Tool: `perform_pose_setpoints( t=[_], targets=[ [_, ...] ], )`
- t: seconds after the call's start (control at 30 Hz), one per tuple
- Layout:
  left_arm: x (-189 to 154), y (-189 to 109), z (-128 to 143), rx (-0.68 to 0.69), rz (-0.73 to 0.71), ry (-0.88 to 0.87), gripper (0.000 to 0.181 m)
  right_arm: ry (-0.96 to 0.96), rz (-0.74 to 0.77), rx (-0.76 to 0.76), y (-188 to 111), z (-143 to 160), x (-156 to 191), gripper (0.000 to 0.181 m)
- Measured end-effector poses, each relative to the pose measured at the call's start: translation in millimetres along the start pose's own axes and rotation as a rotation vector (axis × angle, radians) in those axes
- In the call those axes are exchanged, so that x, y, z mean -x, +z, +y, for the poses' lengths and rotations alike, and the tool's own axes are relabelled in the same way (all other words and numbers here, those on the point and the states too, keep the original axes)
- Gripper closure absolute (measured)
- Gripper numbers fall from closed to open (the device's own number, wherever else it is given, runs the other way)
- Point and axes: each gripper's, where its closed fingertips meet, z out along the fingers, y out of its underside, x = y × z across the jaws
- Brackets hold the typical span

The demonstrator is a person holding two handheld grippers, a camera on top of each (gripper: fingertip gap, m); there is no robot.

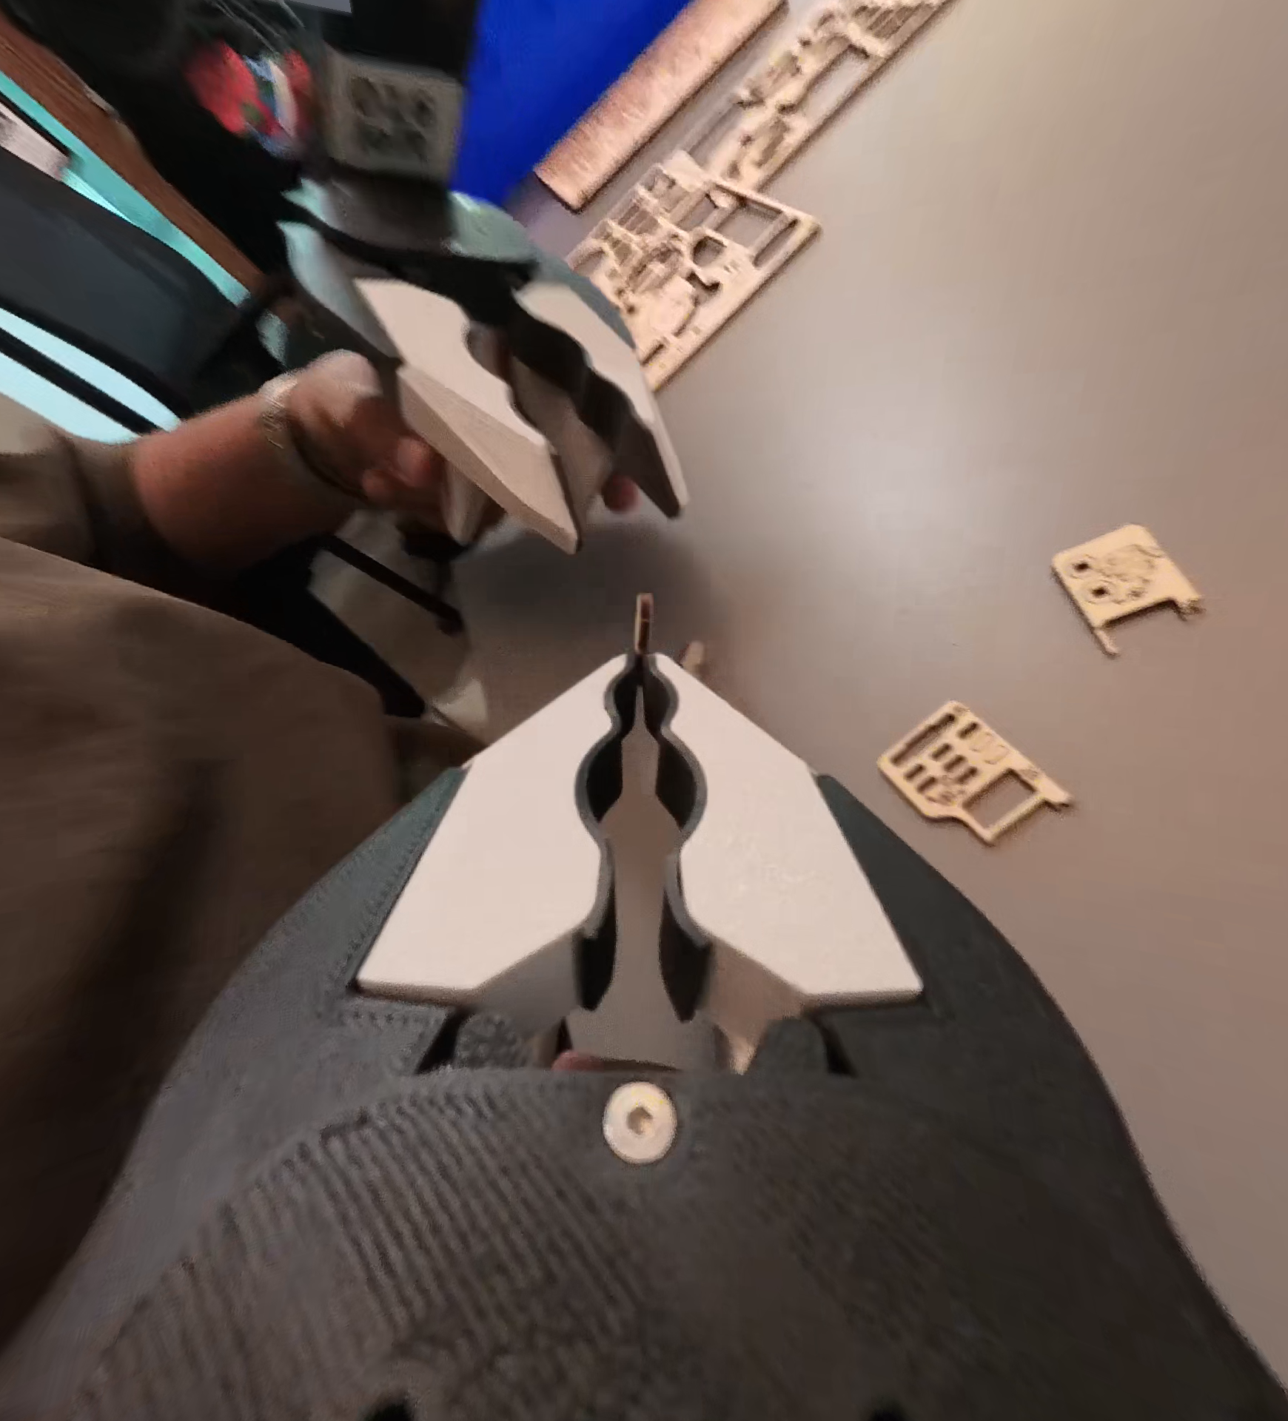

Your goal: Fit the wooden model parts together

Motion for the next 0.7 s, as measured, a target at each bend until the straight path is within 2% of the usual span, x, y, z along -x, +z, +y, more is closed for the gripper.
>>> perform_pose_setpoints(
  t=[0.17, 0.27, 0.4, 0.6, 0.7],
  targets=[
    [21, -2, 19, 0.154, -0.219, 0.239, 0.154, -0.006, 0.136, 0.239, 14, 16, -18, 0.181],
    [29, 1, 34, 0.214, -0.26, 0.231, 0.158, -0.024, 0.236, 0.359, 18, 24, -27, 0.181],
    [18, 2, 32, 0.178, -0.186, 0.177, 0.16, -0.045, 0.28, 0.405, 18, 17, -21, 0.181],
    [-4, -6, 11, 0.04, -0.027, 0.07, 0.159, -0.099, 0.158, 0.33, 22, -3, 20, 0.181],
    [-16, -8, 6, 0.007, 0.076, -0.014, 0.171, -0.078, 0.094, 0.255, 21, -11, 32, 0.181]
  ],
)
